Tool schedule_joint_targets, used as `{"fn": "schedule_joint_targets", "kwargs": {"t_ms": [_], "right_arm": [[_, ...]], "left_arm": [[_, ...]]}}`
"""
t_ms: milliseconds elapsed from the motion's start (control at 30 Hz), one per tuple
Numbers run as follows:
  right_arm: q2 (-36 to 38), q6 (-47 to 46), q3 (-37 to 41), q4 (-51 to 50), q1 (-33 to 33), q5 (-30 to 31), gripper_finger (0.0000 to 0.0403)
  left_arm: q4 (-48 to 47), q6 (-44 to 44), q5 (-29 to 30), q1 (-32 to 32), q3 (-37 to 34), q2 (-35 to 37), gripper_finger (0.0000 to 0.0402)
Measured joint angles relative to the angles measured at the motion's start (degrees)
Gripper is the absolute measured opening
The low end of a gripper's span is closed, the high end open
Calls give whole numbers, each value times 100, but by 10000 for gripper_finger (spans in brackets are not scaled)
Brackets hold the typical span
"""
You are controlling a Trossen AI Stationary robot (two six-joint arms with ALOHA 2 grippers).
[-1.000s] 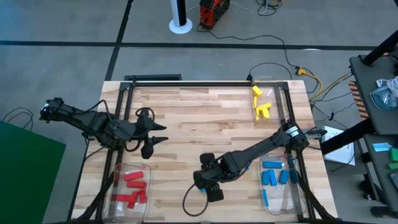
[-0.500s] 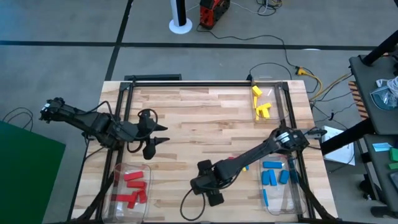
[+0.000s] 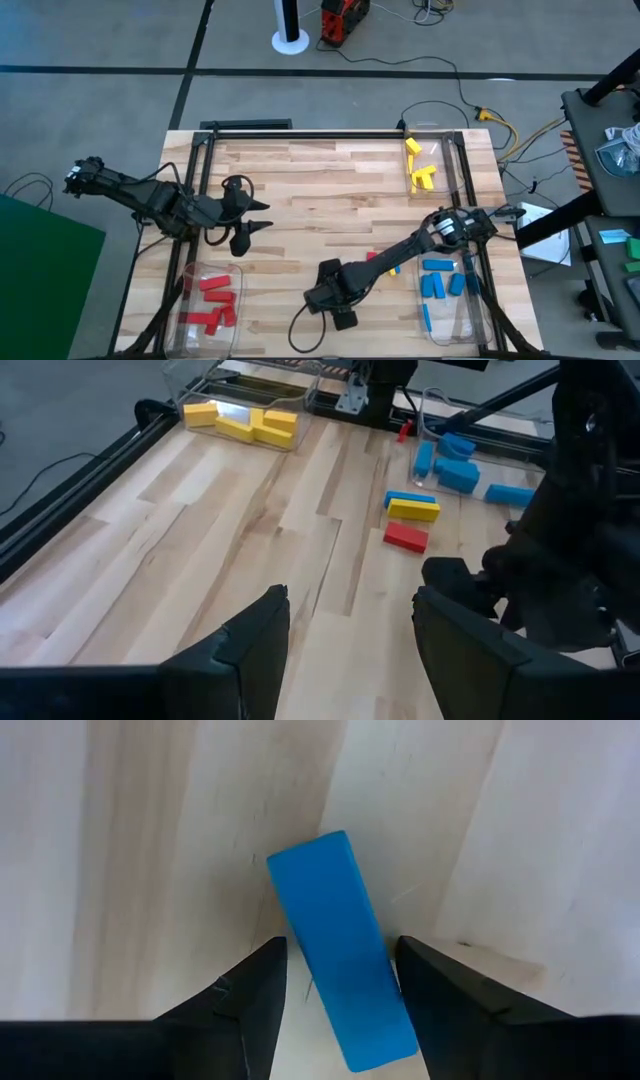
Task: Sort blocks
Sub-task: Put the blue block into the bottom right transparent bin
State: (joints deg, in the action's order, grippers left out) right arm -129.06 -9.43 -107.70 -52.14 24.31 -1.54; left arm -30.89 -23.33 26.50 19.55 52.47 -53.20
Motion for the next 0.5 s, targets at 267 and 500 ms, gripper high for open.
{"fn": "schedule_joint_targets", "kwargs": {"t_ms": [267, 500], "right_arm": [[-49, 271, 40, 28, -15, 2, 152], [-27, 291, 177, 65, -51, 5, 93]], "left_arm": [[-2, 13, 0, 0, 0, -19, 190], [5, 6, 0, 0, -1, -19, 190]]}}
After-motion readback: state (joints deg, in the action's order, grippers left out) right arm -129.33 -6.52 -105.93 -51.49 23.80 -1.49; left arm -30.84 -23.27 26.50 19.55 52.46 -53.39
